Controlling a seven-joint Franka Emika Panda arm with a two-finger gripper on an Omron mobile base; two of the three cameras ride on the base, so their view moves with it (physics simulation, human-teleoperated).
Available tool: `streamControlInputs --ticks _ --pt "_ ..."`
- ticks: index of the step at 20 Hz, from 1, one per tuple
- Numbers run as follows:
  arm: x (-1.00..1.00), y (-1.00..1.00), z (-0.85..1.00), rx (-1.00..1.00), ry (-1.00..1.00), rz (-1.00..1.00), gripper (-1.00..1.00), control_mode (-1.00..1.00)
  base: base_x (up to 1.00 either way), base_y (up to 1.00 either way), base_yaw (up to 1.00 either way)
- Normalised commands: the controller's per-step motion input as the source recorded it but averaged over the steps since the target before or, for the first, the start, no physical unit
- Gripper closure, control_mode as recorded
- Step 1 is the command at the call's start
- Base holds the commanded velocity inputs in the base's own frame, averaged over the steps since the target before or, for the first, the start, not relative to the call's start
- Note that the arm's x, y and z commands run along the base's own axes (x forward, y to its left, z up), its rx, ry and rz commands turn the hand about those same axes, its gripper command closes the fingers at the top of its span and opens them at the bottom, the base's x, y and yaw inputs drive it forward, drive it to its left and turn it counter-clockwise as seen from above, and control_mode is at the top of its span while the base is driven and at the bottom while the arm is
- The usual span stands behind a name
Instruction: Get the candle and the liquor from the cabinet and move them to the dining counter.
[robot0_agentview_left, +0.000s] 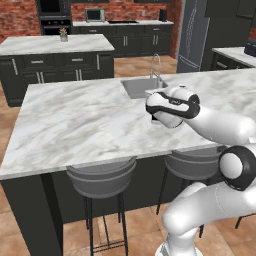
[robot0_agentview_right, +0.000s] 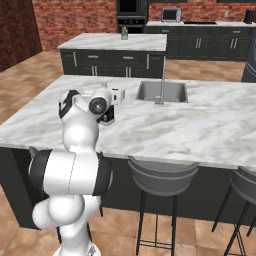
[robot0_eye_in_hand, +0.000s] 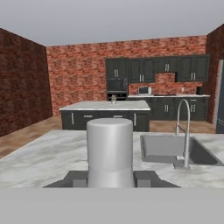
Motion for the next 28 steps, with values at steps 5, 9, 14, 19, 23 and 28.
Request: streamControlInputs --ticks 5,9,14,19,23,28 --pt "0.55 0.00 -0.32 -0.03 0.01 0.00 1.00 -1.00 0.00 0.00 0.00" --pt "0.64 0.00 -0.09 0.00 0.07 0.00 1.00 -1.00 0.00 0.00 0.00" --pt "0.61 0.00 -0.20 0.00 0.07 0.00 1.00 -1.00 0.00 0.00 0.00" --pt "0.47 0.00 -0.43 0.02 0.01 0.00 1.00 -1.00 0.00 0.00 0.00" --pt "0.34 -0.02 -0.54 0.06 0.00 0.00 1.00 -1.00 0.00 0.00 0.00" --pt "0.14 -0.12 -0.59 0.08 0.00 0.00 1.00 -1.00 0.00 0.00 0.00"
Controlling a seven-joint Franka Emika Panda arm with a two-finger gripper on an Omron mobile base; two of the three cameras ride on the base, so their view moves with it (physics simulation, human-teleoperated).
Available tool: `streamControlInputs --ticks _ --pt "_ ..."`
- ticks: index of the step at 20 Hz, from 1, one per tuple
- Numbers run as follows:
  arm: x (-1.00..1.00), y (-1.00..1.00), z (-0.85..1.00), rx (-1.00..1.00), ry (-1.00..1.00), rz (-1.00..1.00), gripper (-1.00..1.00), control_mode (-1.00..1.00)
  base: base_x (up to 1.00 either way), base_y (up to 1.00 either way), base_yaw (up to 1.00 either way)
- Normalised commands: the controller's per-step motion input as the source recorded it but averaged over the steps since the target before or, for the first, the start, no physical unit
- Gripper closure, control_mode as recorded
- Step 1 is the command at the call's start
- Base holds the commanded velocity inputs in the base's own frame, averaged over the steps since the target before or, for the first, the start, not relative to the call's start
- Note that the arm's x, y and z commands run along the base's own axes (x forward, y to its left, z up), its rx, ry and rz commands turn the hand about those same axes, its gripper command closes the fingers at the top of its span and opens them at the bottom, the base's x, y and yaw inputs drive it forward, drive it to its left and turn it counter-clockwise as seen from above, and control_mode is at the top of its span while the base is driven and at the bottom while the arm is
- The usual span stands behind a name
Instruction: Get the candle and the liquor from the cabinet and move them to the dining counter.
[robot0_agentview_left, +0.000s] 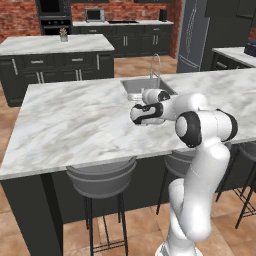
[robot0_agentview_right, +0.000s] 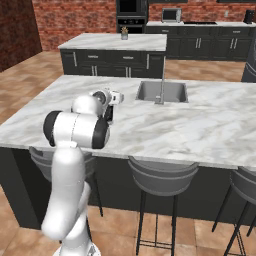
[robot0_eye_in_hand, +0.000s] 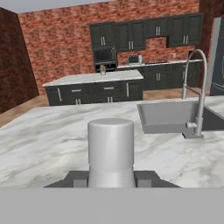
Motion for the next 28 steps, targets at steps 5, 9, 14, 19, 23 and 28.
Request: streamControlInputs --ticks 5,9,14,19,23,28 --pt "0.00 -0.25 -0.57 0.08 -0.01 0.00 1.00 -1.00 0.00 0.00 0.00" --pt "-0.09 -0.19 -0.39 0.03 -0.03 0.00 1.00 -1.00 0.00 0.00 0.00" --pt "0.00 -0.07 -0.20 0.00 -0.09 0.00 1.00 -1.00 0.00 0.00 0.00" --pt "0.00 0.00 0.00 0.00 -0.01 0.00 1.00 -1.00 0.00 0.00 0.00" --pt "0.00 -0.05 -0.07 0.00 0.00 0.00 1.00 -1.00 0.00 0.00 0.00" --pt "0.00 -0.14 -0.31 0.00 0.00 0.00 1.00 -1.00 0.00 0.00 0.00"
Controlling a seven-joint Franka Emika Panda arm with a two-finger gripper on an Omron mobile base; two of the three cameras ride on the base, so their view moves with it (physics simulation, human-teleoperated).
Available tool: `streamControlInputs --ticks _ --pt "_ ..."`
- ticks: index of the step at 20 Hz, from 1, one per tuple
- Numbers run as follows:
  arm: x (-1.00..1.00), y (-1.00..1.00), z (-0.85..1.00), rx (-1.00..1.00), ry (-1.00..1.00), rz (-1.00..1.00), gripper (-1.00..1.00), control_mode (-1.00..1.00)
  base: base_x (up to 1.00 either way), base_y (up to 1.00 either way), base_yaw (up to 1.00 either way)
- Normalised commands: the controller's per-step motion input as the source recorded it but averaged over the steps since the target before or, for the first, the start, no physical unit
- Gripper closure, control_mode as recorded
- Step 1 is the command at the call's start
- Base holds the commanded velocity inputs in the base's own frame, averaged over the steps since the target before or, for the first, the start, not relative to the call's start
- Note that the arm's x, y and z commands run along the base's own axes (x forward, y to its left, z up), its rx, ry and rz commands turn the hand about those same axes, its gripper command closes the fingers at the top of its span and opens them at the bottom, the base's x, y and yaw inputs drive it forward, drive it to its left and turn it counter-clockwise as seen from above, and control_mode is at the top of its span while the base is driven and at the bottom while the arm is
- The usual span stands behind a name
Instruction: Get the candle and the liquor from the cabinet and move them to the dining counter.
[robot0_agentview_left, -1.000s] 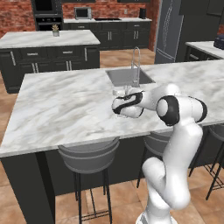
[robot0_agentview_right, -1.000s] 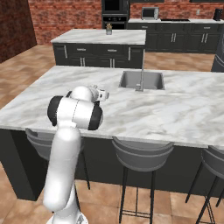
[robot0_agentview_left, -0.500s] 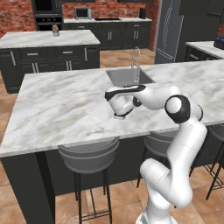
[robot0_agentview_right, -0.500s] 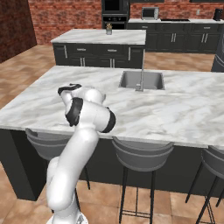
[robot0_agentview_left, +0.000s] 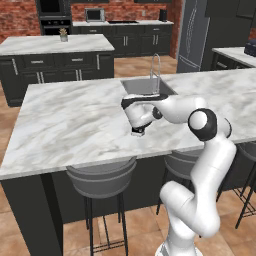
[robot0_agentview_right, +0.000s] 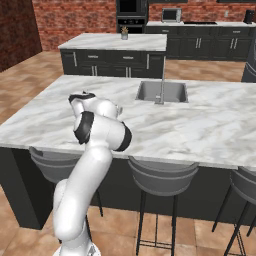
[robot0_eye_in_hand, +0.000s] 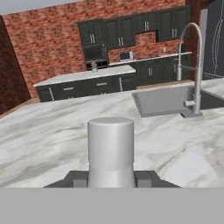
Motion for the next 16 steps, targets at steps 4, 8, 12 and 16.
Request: streamControlInputs --ticks 4,8,12,16 --pt "0.00 -0.18 -0.39 0.00 -0.01 0.00 1.00 -1.00 0.00 0.00 0.00" --pt "0.00 -0.14 -0.35 0.00 -0.01 0.00 1.00 -1.00 0.00 0.00 0.00" --pt "0.00 -0.06 -0.39 0.00 -0.01 0.00 1.00 -1.00 0.00 0.00 0.00" --pt "0.00 0.00 -0.49 0.00 -0.03 0.00 1.00 -1.00 0.00 0.00 0.00"
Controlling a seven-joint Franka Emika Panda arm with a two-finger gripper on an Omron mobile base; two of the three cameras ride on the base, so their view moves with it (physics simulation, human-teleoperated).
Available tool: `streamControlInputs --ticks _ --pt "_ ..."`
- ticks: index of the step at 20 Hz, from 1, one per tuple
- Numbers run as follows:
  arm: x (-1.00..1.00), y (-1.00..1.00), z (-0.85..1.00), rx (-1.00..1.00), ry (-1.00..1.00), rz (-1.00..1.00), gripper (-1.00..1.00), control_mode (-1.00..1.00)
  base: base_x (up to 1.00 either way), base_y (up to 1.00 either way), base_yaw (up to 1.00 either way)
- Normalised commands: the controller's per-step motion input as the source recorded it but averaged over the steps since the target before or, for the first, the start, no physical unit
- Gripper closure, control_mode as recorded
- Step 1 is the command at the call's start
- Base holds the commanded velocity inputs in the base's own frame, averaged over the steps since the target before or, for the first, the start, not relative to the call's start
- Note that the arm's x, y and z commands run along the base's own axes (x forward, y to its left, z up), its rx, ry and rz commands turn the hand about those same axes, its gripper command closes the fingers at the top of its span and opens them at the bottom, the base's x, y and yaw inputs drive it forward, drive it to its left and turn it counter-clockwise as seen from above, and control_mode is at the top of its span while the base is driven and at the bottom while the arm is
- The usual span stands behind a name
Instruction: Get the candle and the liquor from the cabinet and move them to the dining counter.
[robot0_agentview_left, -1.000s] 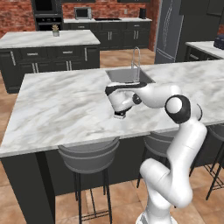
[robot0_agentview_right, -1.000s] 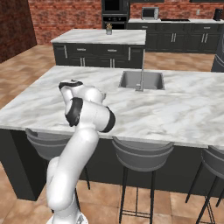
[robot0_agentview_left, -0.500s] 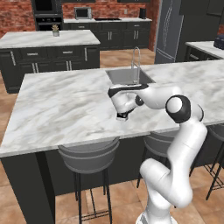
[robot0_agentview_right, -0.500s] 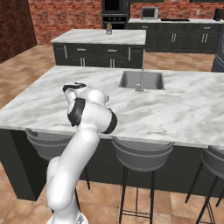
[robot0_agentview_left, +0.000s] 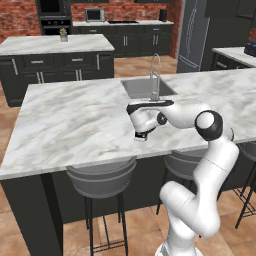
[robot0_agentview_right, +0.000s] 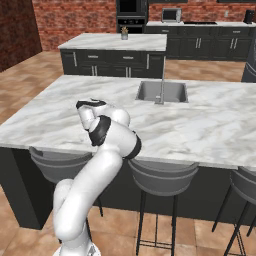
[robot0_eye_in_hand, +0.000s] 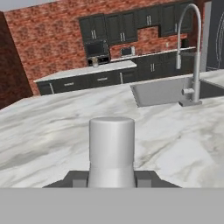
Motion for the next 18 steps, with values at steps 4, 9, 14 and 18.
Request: streamControlInputs --ticks 4,9,14,18 --pt "0.00 0.00 -0.49 -0.03 -0.09 0.00 1.00 -1.00 0.00 0.00 0.00" --pt "0.00 0.00 -0.42 -0.06 -0.14 0.00 1.00 -1.00 0.00 0.00 0.00" --pt "-0.11 0.00 -0.19 -0.08 -0.21 0.00 1.00 -1.00 0.00 0.00 0.00" --pt "-0.21 0.00 0.00 -0.01 -0.16 0.00 1.00 -1.00 0.00 0.00 0.00"
